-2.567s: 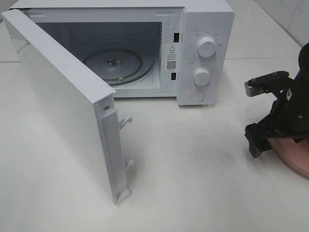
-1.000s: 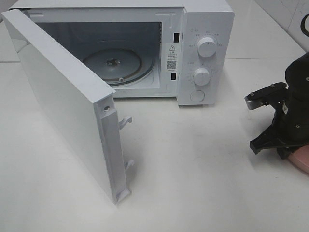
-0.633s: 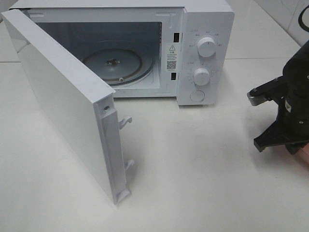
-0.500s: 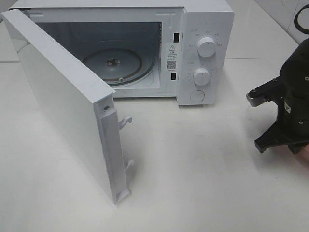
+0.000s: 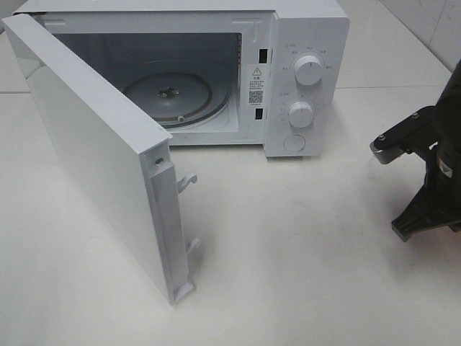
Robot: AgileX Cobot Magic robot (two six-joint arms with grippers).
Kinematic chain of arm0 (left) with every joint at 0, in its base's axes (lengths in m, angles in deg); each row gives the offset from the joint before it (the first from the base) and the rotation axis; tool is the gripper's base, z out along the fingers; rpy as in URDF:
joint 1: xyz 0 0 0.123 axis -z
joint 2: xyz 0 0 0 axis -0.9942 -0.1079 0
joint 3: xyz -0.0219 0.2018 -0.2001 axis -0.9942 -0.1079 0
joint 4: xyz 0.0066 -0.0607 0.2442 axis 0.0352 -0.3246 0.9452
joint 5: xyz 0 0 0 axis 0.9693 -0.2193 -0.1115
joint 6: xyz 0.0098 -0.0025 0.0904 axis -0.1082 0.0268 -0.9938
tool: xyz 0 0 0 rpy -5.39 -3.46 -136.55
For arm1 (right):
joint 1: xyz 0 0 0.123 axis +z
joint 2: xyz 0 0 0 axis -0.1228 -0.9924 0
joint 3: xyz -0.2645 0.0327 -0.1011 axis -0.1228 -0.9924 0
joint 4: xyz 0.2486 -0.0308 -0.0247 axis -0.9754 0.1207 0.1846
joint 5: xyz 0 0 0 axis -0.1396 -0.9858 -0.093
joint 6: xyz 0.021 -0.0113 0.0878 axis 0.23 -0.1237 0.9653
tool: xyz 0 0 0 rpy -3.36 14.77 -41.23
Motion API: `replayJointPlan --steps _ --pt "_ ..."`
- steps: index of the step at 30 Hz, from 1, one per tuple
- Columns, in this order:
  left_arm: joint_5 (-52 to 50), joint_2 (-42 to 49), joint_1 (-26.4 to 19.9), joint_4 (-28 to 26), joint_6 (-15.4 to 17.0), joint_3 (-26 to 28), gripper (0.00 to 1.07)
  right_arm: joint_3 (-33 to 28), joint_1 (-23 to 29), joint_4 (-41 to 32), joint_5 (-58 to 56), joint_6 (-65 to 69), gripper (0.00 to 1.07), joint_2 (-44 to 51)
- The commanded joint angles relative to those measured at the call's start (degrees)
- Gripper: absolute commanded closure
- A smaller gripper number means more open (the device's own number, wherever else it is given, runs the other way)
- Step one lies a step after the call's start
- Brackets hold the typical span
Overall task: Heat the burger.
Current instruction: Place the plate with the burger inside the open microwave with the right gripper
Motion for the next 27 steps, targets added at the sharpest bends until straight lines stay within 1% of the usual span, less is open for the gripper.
replayJointPlan --steps 1,3,6,8,10,11,12,14,15,17,18,20,23,25,27 --pt "0.0 0.4 -0.17 -0.23 0.06 -0.29 0.07 -0.69 0.69 3.09 -2.75 0.52 1.07 1.72" --pt "0.0 0.4 -0.17 -0.23 0.06 -0.29 0.07 -2.58 3.21 2.98 -3.55 0.52 1.07 4.64" --pt "0.0 0.4 -0.17 -0.23 0.06 -0.29 0.07 -2.92 3.95 2.86 -3.61 0.52 1.07 5.21" --pt "0.0 0.4 -0.17 -0.23 0.06 -0.29 0.07 -4.7 7.16 2.81 -3.72 0.52 1.07 8.25" --pt "0.0 0.4 -0.17 -0.23 0.06 -0.29 0.07 -4.87 7.91 2.81 -3.72 0.52 1.07 8.88" --pt "0.0 0.4 -0.17 -0.23 0.06 -0.29 0.07 -5.33 9.57 2.75 -4.18 0.4 1.07 10.08" --pt "0.0 0.4 -0.17 -0.23 0.06 -0.29 0.07 -5.33 9.57 2.75 -4.18 0.4 1.07 10.08" --pt "0.0 0.4 -0.17 -0.23 0.06 -0.29 0.07 -5.39 12.49 2.75 -5.5 -0.11 1.07 11.57" --pt "0.0 0.4 -0.17 -0.23 0.06 -0.29 0.07 -5.39 12.49 2.75 -5.5 -0.11 1.07 11.57" --pt "0.0 0.4 -0.17 -0.23 0.06 -0.29 0.07 -5.39 15.3 2.86 -6.59 -0.86 1.07 12.72" --pt "0.0 0.4 -0.17 -0.23 0.06 -0.29 0.07 -5.39 15.3 2.86 -6.59 -0.86 1.07 12.72" --pt "0.0 0.4 -0.17 -0.23 0.06 -0.29 0.07 -5.39 18.16 2.86 -7.22 -1.66 1.07 13.75" --pt "0.0 0.4 -0.17 -0.23 0.06 -0.29 0.07 -5.39 19.14 2.86 -7.56 -1.83 1.07 14.04" --pt "0.0 0.4 -0.17 -0.23 0.06 -0.29 0.07 -5.39 22.8 2.81 -9.17 -2.92 1.07 14.5" --pt "0.0 0.4 -0.17 -0.23 0.06 -0.29 0.07 -5.39 23.78 2.86 -9.51 -2.98 1.07 14.61"
